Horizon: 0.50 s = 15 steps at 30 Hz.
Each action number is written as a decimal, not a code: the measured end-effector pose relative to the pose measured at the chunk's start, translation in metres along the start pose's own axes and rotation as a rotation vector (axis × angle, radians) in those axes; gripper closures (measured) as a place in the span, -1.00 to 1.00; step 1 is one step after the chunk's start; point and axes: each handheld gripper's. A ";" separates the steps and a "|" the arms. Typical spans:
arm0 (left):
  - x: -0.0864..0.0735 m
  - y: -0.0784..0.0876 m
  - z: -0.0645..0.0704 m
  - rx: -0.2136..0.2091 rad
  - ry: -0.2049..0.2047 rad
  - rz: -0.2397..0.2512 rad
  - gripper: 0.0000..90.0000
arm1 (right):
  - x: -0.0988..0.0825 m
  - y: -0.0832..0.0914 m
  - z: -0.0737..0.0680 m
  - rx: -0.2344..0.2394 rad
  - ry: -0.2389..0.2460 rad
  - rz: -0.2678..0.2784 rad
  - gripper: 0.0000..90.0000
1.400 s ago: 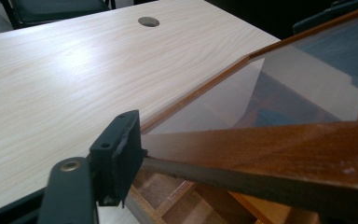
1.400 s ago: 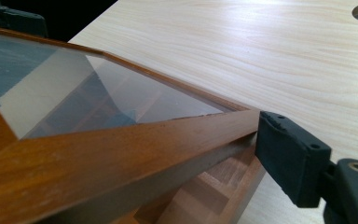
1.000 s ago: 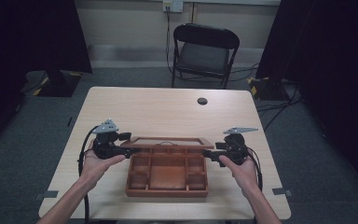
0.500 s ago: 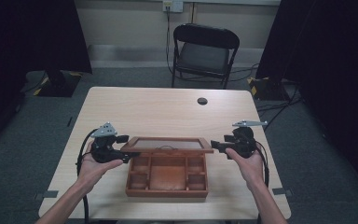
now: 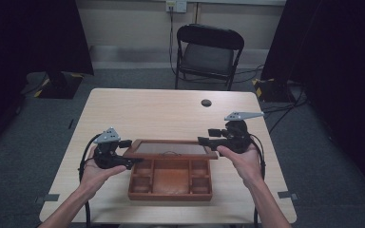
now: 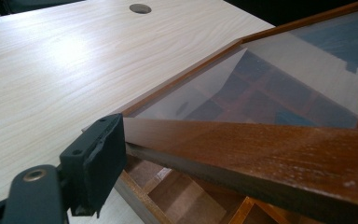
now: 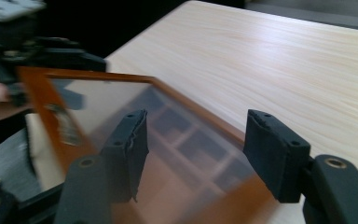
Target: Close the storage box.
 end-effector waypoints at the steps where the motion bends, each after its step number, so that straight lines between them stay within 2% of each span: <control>1: 0.000 0.000 0.000 -0.003 0.001 0.000 -0.61 | 0.003 -0.002 -0.005 0.017 0.010 -0.005 -0.12; 4: -0.001 0.000 0.000 -0.002 -0.003 -0.002 -0.61 | 0.009 -0.006 -0.014 0.040 0.029 -0.008 -0.11; 7: -0.002 -0.001 0.000 -0.002 -0.010 -0.007 -0.62 | 0.017 -0.014 -0.029 0.122 0.066 -0.032 0.11; 9: -0.003 -0.001 0.000 -0.001 -0.005 -0.009 -0.62 | 0.019 -0.016 -0.033 0.127 0.077 -0.041 0.16; 10: -0.004 -0.002 0.000 -0.003 0.003 -0.008 -0.61 | 0.022 -0.022 -0.038 0.162 0.089 -0.063 0.30; 11: -0.004 -0.002 0.000 -0.002 0.000 -0.013 -0.61 | 0.022 -0.022 -0.038 0.162 0.089 -0.063 0.30; 12: -0.004 -0.002 0.000 -0.002 -0.010 -0.015 -0.61 | 0.023 -0.027 -0.042 0.195 0.094 -0.076 0.42; 13: -0.004 -0.002 0.000 -0.003 -0.009 -0.016 -0.61 | 0.023 -0.027 -0.042 0.195 0.094 -0.076 0.42; 14: -0.005 -0.002 0.000 -0.003 -0.002 -0.015 -0.62 | 0.023 -0.033 -0.044 0.234 0.092 -0.090 0.51; 15: -0.005 -0.002 0.000 -0.003 -0.002 -0.015 -0.62 | 0.023 -0.033 -0.044 0.234 0.092 -0.090 0.51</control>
Point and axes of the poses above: each handheld gripper's, and its own axes: y roughly backward along the jaws, x roughly out of its top, z roughly to its right, and after that the axes turned 4 degrees about x, right-handed
